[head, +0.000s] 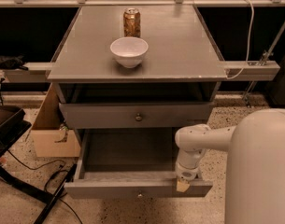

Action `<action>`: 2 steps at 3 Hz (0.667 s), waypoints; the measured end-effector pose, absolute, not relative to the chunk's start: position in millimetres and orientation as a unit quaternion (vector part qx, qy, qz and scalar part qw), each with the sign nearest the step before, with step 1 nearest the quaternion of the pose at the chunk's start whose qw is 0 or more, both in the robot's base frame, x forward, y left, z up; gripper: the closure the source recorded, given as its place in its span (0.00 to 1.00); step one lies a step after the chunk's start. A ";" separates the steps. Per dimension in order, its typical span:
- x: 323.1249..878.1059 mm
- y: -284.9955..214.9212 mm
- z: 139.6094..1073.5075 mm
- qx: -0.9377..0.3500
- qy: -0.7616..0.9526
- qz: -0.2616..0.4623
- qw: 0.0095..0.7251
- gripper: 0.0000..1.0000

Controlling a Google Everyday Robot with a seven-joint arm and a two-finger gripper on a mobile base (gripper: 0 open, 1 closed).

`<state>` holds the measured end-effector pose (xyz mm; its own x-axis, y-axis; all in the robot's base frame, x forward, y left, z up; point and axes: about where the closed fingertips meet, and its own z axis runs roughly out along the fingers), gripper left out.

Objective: Open middle drawer

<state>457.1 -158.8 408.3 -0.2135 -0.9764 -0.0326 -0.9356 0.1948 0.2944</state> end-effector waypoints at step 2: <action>457.6 -163.3 412.1 0.619 -0.770 -0.130 0.085 1.00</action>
Offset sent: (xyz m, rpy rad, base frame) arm -0.1924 -0.1086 0.0709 -0.1196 0.4590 0.0457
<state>457.6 -163.3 412.1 -0.2191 -0.9753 -0.0291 -0.9310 0.2000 0.3053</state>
